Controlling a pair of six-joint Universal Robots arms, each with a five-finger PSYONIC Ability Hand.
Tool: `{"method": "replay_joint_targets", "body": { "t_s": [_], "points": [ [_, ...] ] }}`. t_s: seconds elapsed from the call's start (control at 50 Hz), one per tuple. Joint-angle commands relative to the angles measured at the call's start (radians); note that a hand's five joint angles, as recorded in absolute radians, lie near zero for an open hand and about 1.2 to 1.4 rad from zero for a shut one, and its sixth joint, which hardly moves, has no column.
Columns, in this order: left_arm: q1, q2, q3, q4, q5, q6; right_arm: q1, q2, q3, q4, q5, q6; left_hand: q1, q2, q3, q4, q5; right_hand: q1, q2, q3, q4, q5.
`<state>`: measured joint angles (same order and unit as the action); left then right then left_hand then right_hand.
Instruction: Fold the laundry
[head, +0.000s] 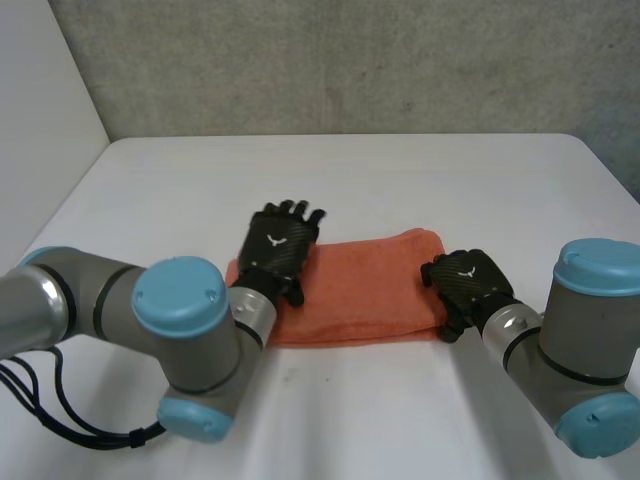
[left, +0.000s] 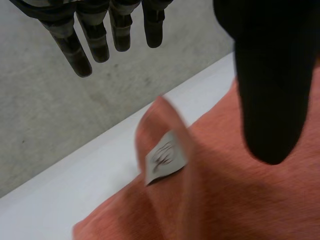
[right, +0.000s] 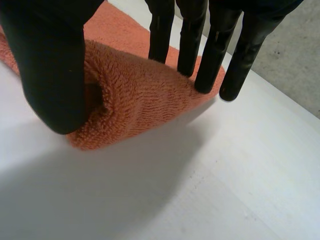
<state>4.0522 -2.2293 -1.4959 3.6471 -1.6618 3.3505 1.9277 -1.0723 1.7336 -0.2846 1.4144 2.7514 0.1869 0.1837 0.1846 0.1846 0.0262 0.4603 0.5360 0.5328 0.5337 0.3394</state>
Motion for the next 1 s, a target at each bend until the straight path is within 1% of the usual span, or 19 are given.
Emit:
{"method": "replay_joint_targets", "body": {
  "t_s": [0.02, 0.06, 0.12, 0.3, 0.36, 0.4, 0.42, 0.46, 0.52, 0.58, 0.64, 0.68, 0.76, 0.78, 0.8, 0.82, 0.84, 0.96, 1.0],
  "points": [
    [0.148, -0.059, 0.046, -0.002, -0.015, 0.065, -0.019, 0.003, 0.009, -0.014, 0.005, -0.068, 0.032, 0.036, 0.035, 0.035, 0.019, 0.402, 0.326, 0.329, 0.329, 0.348],
    [0.157, -0.059, 0.039, -0.002, -0.018, 0.087, -0.022, 0.003, 0.015, -0.025, 0.008, -0.093, 0.030, 0.033, 0.032, 0.032, 0.016, 0.475, 0.400, 0.403, 0.402, 0.422],
    [0.160, -0.053, 0.022, -0.005, -0.029, 0.116, -0.026, 0.006, 0.021, -0.053, 0.017, -0.154, 0.024, 0.027, 0.026, 0.026, 0.010, 0.934, 0.859, 0.862, 0.861, 0.881],
    [0.139, 0.103, -0.107, -0.019, -0.044, 0.113, -0.013, -0.014, -0.032, -0.073, 0.071, -0.253, 0.009, 0.012, 0.011, 0.011, -0.005, 0.936, 0.860, 0.864, 0.863, 0.882],
    [0.129, 0.168, -0.142, -0.021, -0.044, 0.109, 0.025, -0.026, -0.100, -0.067, 0.092, -0.317, 0.009, 0.012, 0.011, 0.011, -0.005, 0.936, 0.860, 0.864, 0.863, 0.882],
    [0.137, 0.223, -0.176, -0.022, -0.044, 0.107, 0.147, -0.017, -0.193, -0.064, 0.094, -0.373, 0.006, 0.009, 0.008, 0.008, -0.008, 0.936, 0.860, 0.864, 0.863, 0.882],
    [0.137, 0.223, -0.176, -0.022, -0.044, 0.107, 0.148, -0.017, -0.193, -0.064, 0.094, -0.374, 0.006, 0.009, 0.008, 0.008, -0.008, 0.936, 0.860, 0.864, 0.863, 0.882],
    [0.142, 0.244, -0.188, -0.022, -0.044, 0.107, 0.220, -0.001, -0.247, -0.062, 0.084, -0.398, 0.006, 0.009, 0.008, 0.008, -0.008, 0.936, 0.860, 0.864, 0.863, 0.882],
    [0.175, 0.289, -0.224, -0.025, -0.046, 0.107, 0.376, 0.102, -0.377, -0.051, 0.068, -0.459, 0.003, 0.006, 0.005, 0.005, -0.011, 0.936, 0.860, 0.864, 0.863, 0.882],
    [0.197, 0.307, -0.236, -0.025, -0.046, 0.107, 0.451, 0.176, -0.416, -0.039, 0.025, -0.489, 0.003, 0.006, 0.005, 0.005, -0.011, 0.936, 0.860, 0.864, 0.863, 0.882],
    [0.231, 0.336, -0.256, -0.033, -0.044, 0.104, 0.487, 0.207, -0.417, -0.028, -0.009, -0.500, 0.003, 0.006, 0.005, 0.005, -0.011, 0.936, 0.860, 0.864, 0.863, 0.882],
    [0.244, 0.339, -0.265, -0.044, -0.043, 0.101, 0.533, 0.250, -0.402, 0.011, -0.096, -0.525, 0.000, 0.003, 0.002, 0.003, -0.014, 0.936, 0.860, 0.864, 0.863, 0.882],
    [0.245, 0.338, -0.268, -0.051, -0.039, 0.087, 0.534, 0.258, -0.391, 0.044, -0.152, -0.536, -0.003, 0.000, 0.000, 0.000, -0.017, 0.936, 0.860, 0.864, 0.863, 0.882],
    [0.240, 0.338, -0.268, -0.053, -0.039, 0.075, 0.534, 0.244, -0.391, 0.048, -0.158, -0.535, -0.003, 0.000, 0.000, 0.000, -0.017, 0.632, 0.556, 0.559, 0.558, 0.578],
    [0.240, 0.338, -0.268, -0.053, -0.039, 0.075, 0.534, 0.244, -0.391, 0.048, -0.158, -0.535, -0.003, 0.000, 0.000, 0.000, -0.017, 0.629, 0.553, 0.556, 0.555, 0.575],
    [0.237, 0.338, -0.267, -0.051, -0.038, 0.063, 0.528, 0.227, -0.399, 0.047, -0.153, -0.518, -0.003, 0.000, 0.000, 0.000, -0.017, 0.100, 0.024, 0.027, 0.026, 0.046],
    [0.232, 0.335, -0.262, -0.051, -0.038, 0.049, 0.513, 0.197, -0.408, 0.044, -0.135, -0.500, 0.000, 0.003, 0.002, 0.002, -0.014, -0.286, -0.361, -0.358, -0.359, -0.339],
    [0.218, 0.324, -0.236, -0.048, -0.033, 0.010, 0.425, 0.091, -0.405, 0.042, -0.078, -0.311, -0.006, -0.002, -0.003, -0.003, -0.020, -0.286, -0.361, -0.358, -0.359, -0.339],
    [0.177, 0.312, -0.196, -0.048, -0.036, -0.017, 0.396, 0.017, -0.398, 0.048, -0.057, -0.100, -0.006, -0.002, -0.003, -0.003, -0.020, -0.286, -0.361, -0.358, -0.359, -0.339]
  ]
}}
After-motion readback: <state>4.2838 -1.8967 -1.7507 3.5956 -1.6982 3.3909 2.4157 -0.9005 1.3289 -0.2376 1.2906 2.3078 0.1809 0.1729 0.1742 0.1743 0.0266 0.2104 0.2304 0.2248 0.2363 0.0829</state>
